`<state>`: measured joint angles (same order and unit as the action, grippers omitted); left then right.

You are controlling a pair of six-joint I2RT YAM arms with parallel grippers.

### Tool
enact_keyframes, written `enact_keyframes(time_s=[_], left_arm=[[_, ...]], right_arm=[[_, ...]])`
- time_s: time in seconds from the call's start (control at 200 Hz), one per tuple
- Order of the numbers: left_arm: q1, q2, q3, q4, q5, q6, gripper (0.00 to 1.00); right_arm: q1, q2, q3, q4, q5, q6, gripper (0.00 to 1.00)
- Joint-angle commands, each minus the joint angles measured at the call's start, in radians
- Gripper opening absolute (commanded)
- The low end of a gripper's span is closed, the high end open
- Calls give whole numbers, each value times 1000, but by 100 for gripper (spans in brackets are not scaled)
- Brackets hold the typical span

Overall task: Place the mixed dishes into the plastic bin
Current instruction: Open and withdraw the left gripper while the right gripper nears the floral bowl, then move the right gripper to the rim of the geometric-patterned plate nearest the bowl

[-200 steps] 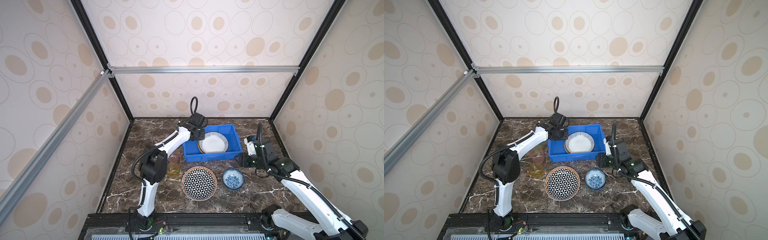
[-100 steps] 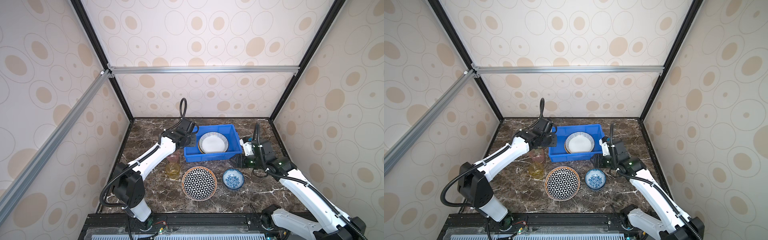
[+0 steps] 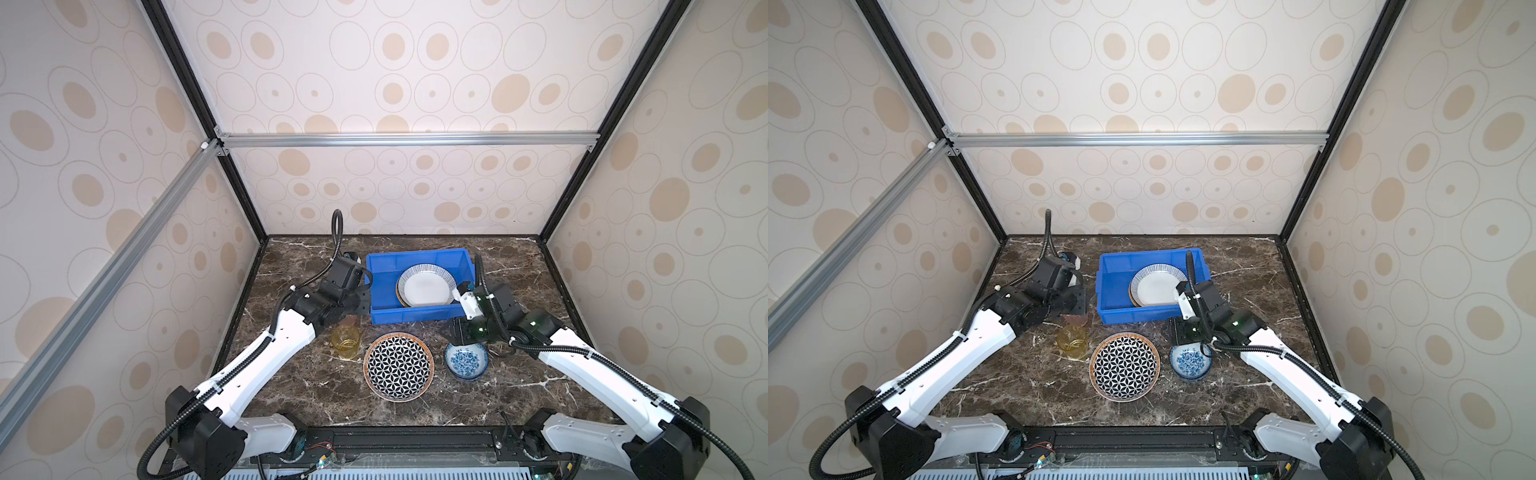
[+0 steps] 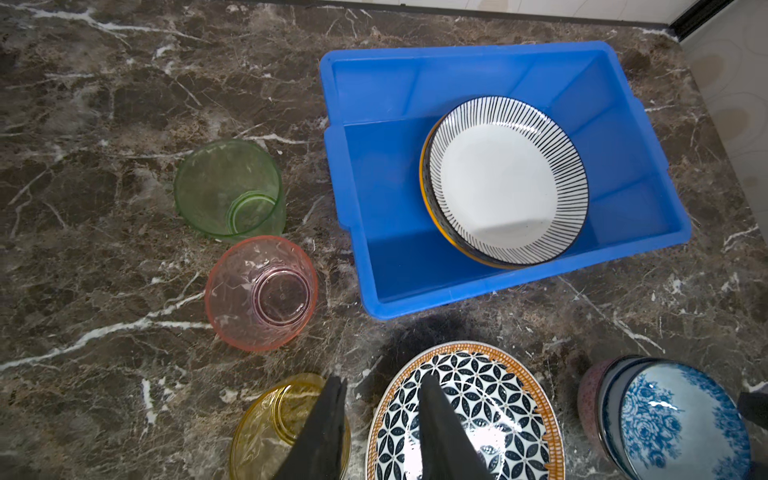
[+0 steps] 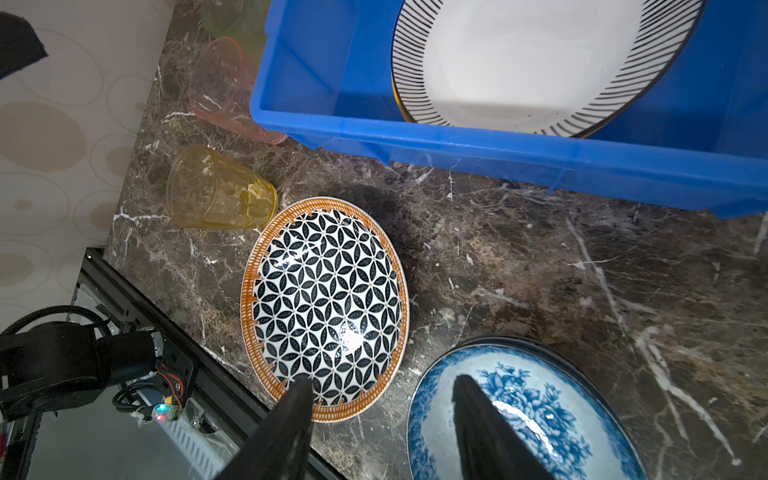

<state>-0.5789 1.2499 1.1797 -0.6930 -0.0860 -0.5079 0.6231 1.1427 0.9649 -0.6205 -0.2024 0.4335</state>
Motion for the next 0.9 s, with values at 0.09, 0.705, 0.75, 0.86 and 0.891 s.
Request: enact_keyframes(time_s=[0.09,0.705,0.75,0.86,0.891], left_arm=[[-9,-91,-63,-58,34,-3,31],[-18,-255,-168,-198,149,3,29],[-19,-263,-179,-198,167,4,29],[-24,-284,-201,-201,183,-5,29],[-24,-289,-203,-201,183,-8,29]], right_arm=[[39,33,28,6,38,17,57],[86,194,57,30,58,8,51],[90,207,63,27,62,3,51],[95,230,70,25,79,-4,51],[95,236,70,27,81,-4,51]])
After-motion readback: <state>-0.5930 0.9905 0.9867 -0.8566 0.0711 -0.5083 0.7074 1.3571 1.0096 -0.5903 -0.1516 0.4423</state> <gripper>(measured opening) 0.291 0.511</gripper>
